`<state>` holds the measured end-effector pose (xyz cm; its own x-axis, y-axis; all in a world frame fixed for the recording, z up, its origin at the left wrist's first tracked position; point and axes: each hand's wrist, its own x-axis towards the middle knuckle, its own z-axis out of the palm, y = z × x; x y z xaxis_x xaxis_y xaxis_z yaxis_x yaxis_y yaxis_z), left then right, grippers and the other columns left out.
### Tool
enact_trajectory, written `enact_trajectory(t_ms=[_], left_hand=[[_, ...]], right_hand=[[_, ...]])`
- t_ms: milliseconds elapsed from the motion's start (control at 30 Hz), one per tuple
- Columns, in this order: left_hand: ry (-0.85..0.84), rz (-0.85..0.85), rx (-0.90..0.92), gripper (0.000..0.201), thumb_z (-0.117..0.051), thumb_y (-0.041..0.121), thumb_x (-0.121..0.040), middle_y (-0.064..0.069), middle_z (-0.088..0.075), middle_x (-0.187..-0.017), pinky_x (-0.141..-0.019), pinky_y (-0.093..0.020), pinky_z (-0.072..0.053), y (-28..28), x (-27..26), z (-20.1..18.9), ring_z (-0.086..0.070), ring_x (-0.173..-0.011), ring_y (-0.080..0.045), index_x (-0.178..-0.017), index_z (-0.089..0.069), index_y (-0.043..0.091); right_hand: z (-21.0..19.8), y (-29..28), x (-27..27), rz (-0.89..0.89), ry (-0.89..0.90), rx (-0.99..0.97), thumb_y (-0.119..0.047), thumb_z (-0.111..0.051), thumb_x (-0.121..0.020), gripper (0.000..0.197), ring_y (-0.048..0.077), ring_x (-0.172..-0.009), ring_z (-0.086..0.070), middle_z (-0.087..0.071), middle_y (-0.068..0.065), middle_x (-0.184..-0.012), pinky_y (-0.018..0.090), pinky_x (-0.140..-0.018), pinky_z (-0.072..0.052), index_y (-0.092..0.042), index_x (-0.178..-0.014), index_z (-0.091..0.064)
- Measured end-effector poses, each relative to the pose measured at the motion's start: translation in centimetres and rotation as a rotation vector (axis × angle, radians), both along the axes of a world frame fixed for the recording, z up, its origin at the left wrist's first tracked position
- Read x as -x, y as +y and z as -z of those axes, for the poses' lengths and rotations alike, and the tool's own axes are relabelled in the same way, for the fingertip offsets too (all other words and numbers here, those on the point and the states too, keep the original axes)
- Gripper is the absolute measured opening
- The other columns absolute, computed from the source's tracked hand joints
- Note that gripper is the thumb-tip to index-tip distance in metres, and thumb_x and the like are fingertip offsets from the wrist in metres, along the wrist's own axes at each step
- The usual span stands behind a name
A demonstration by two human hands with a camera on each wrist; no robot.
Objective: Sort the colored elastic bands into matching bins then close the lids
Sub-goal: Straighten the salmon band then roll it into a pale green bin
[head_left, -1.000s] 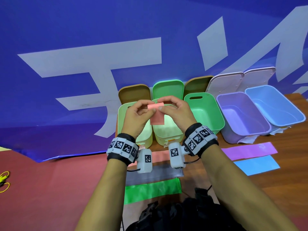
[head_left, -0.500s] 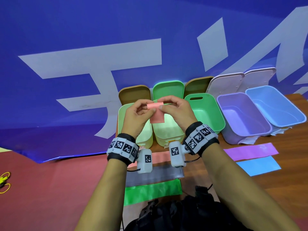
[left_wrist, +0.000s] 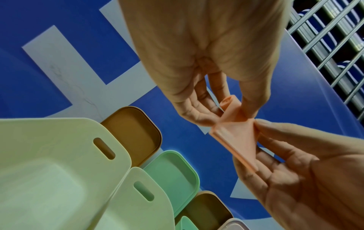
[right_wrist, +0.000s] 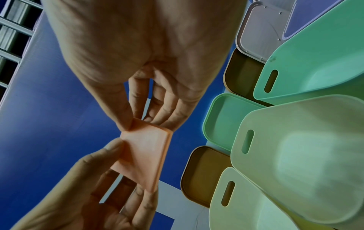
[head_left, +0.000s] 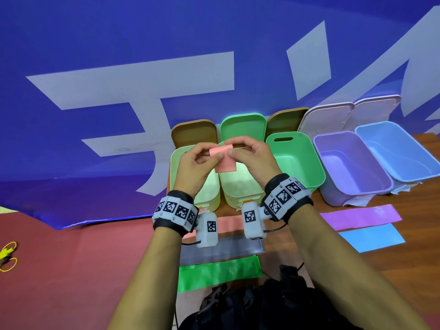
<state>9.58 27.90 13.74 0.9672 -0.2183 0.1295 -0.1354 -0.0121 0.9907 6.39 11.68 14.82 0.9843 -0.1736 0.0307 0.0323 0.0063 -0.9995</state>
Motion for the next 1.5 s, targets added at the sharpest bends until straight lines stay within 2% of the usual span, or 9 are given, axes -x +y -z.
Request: enact_trajectory(t_ms=[100, 233, 433, 567, 700, 933, 1200, 1367, 1500], left_hand=[[0.022, 0.011, 0.005, 0.028, -0.071, -0.001, -0.085, -0.002, -0.070, -0.104, -0.082, -0.023, -0.054, 0.1, -0.1, 0.1, -0.068, -0.094, -0.014, -0.112, -0.066, 0.002], [0.023, 0.019, 0.002, 0.028, -0.069, -0.007, -0.083, -0.004, -0.069, -0.105, -0.086, -0.029, -0.056, 0.2, -0.2, 0.0, -0.067, -0.096, -0.017, -0.110, -0.065, 0.002], [0.032, 0.011, 0.005, 0.023, -0.069, 0.000, -0.087, -0.012, -0.071, -0.107, -0.089, -0.034, -0.056, 0.3, -0.2, 0.0, -0.068, -0.097, -0.021, -0.110, -0.066, -0.001], [0.038, 0.018, 0.009, 0.030, -0.071, -0.002, -0.084, -0.013, -0.070, -0.109, -0.090, -0.036, -0.057, 0.3, -0.1, -0.2, -0.068, -0.101, -0.027, -0.113, -0.064, 0.002], [0.034, 0.032, 0.004, 0.029, -0.071, -0.005, -0.084, -0.016, -0.069, -0.108, -0.091, -0.039, -0.057, 0.4, 0.1, -0.2, -0.068, -0.101, -0.032, -0.112, -0.064, 0.000], [0.057, 0.014, 0.015, 0.020, -0.071, 0.003, -0.086, -0.007, -0.072, -0.097, -0.083, -0.028, -0.056, 0.1, 0.4, 0.5, -0.070, -0.090, -0.018, -0.106, -0.067, 0.000], [0.047, 0.040, 0.018, 0.021, -0.073, 0.005, -0.085, -0.008, -0.072, -0.100, -0.090, -0.031, -0.055, -0.1, 0.3, 0.9, -0.069, -0.094, -0.020, -0.105, -0.067, 0.003], [0.067, 0.019, 0.012, 0.020, -0.072, 0.009, -0.087, -0.010, -0.071, -0.091, -0.078, -0.028, -0.052, 0.1, -0.2, 0.9, -0.065, -0.078, -0.015, -0.105, -0.068, 0.000], [0.083, 0.015, 0.033, 0.024, -0.072, 0.010, -0.088, -0.011, -0.071, -0.090, -0.074, -0.024, -0.052, 0.3, -0.2, 0.7, -0.066, -0.075, -0.015, -0.109, -0.067, 0.000]], right_hand=[[0.3, 0.2, -0.2, 0.010, 0.016, -0.017, -0.001, -0.066, -0.089, 0.017, 0.014, -0.092, -0.067, -0.071, 0.008, -0.096, 0.041, -0.096, -0.055, -0.011, -0.101, -0.073], [0.5, 0.4, -0.3, 0.008, 0.018, -0.037, -0.008, -0.068, -0.088, 0.016, 0.019, -0.094, -0.068, -0.071, 0.017, -0.102, 0.046, -0.097, -0.055, -0.017, -0.101, -0.074], [0.1, 0.3, -0.1, -0.018, 0.005, -0.018, 0.002, -0.066, -0.086, 0.023, 0.006, -0.084, -0.068, -0.073, 0.002, -0.093, 0.020, -0.082, -0.052, -0.005, -0.108, -0.070], [0.2, 0.5, -0.4, 0.003, 0.013, -0.039, 0.000, -0.067, -0.088, 0.017, 0.011, -0.088, -0.067, -0.071, 0.006, -0.095, 0.035, -0.091, -0.055, -0.003, -0.104, -0.072], [0.6, 0.7, -0.3, 0.014, 0.015, -0.048, -0.003, -0.068, -0.089, 0.017, 0.011, -0.088, -0.066, -0.070, 0.003, -0.095, 0.040, -0.092, -0.056, -0.002, -0.105, -0.072], [0.9, 0.6, 0.4, 0.003, 0.032, -0.066, 0.000, -0.068, -0.088, 0.019, 0.014, -0.087, -0.070, -0.071, 0.010, -0.096, 0.032, -0.088, -0.058, -0.004, -0.106, -0.071], [1.1, 0.4, 0.3, 0.019, 0.066, -0.061, -0.005, -0.067, -0.091, 0.014, 0.016, -0.077, -0.071, -0.072, 0.011, -0.088, 0.030, -0.080, -0.057, -0.003, -0.104, -0.070], [0.8, 0.5, 0.0, -0.010, 0.036, -0.065, -0.004, -0.067, -0.090, 0.018, 0.022, -0.087, -0.071, -0.071, 0.012, -0.095, 0.032, -0.085, -0.059, -0.005, -0.108, -0.070], [0.7, 0.6, -0.2, -0.013, 0.036, -0.074, -0.004, -0.067, -0.090, 0.014, 0.017, -0.080, -0.070, -0.072, 0.009, -0.088, 0.029, -0.081, -0.058, -0.005, -0.104, -0.071]])
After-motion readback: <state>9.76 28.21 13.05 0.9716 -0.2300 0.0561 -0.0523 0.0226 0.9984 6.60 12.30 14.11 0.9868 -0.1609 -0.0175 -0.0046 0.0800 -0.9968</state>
